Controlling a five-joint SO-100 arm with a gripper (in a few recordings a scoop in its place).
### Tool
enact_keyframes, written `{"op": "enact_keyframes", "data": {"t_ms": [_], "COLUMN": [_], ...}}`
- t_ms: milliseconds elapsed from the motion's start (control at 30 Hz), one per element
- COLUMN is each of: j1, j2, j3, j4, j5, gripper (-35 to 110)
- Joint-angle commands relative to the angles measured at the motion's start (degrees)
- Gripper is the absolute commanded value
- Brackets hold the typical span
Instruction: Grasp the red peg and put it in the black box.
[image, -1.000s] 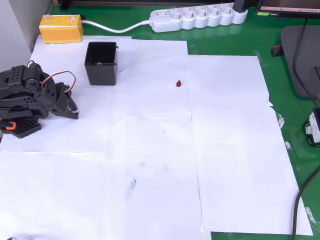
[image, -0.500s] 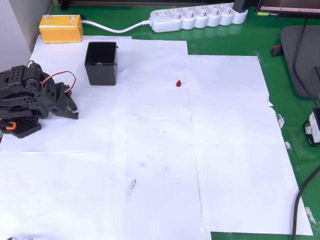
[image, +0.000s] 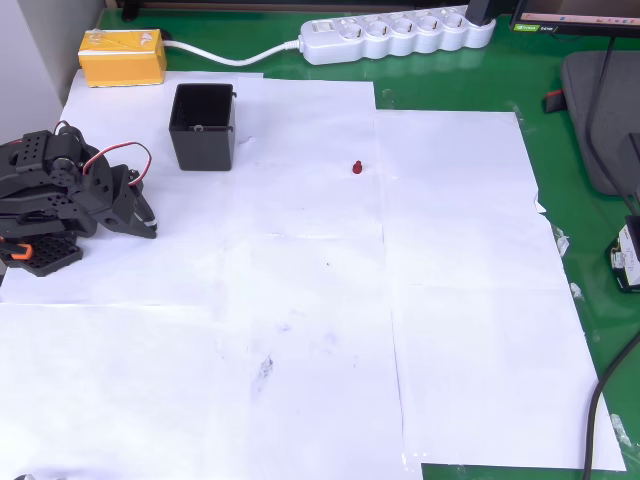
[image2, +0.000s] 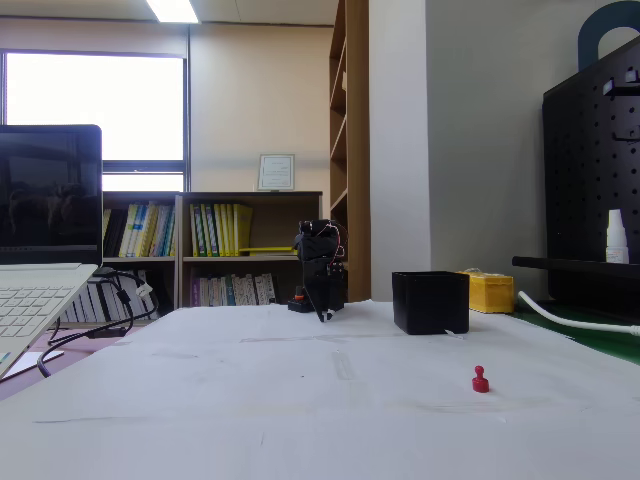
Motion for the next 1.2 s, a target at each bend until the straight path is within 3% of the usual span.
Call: {"op": "enact_keyframes", "data": {"t_ms": [0, 367, 433, 667, 867, 1167], "j1": [1.58, 3.43, 4.04, 1.32, 0.18, -0.18], "j2": [-5.27, 2.02, 8.17, 33.75, 71.81, 95.63], "j3": [-4.75, -4.75, -4.75, -4.39, -3.96, -2.20], "j4": [4.31, 0.00, -4.57, -47.29, -100.55, -125.16], "j5": [2.11, 1.23, -8.00, -2.90, -3.52, -6.68], "gripper": [1, 0, 0, 0, 0, 0]}}
